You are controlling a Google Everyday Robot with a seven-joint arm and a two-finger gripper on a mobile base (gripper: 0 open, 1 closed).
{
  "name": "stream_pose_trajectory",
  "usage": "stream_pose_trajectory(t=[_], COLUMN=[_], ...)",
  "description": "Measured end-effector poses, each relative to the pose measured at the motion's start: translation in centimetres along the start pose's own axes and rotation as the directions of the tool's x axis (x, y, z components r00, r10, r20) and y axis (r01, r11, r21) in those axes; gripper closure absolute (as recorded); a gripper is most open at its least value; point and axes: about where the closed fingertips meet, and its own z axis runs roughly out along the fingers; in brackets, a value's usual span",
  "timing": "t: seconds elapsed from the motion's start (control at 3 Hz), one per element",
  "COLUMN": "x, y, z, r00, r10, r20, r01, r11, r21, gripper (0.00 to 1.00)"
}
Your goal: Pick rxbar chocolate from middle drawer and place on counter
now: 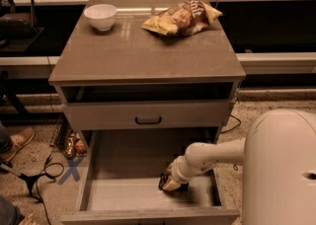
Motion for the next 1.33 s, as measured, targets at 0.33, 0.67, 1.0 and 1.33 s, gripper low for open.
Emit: stream_pose_trajectory(t=[0.33, 0.67, 1.0, 1.33], x=[-0.2, -1.0, -2.3, -2.3], y=[-0.8, -1.9, -3.0, -3.0], z=[-3.1, -8.3, -14.4, -14.4], r00=[0.999, 0.993, 0.980, 0.980], r10=[-0.040, -0.115, -0.199, -0.199], r20=[0.017, 0.034, 0.019, 0.019], r01=[0.039, 0.110, 0.192, 0.192], r11=[0.9985, 0.9883, 0.9624, 0.9624], r21=[0.039, 0.105, 0.192, 0.192], gripper=[1.00, 1.00, 1.00, 1.00])
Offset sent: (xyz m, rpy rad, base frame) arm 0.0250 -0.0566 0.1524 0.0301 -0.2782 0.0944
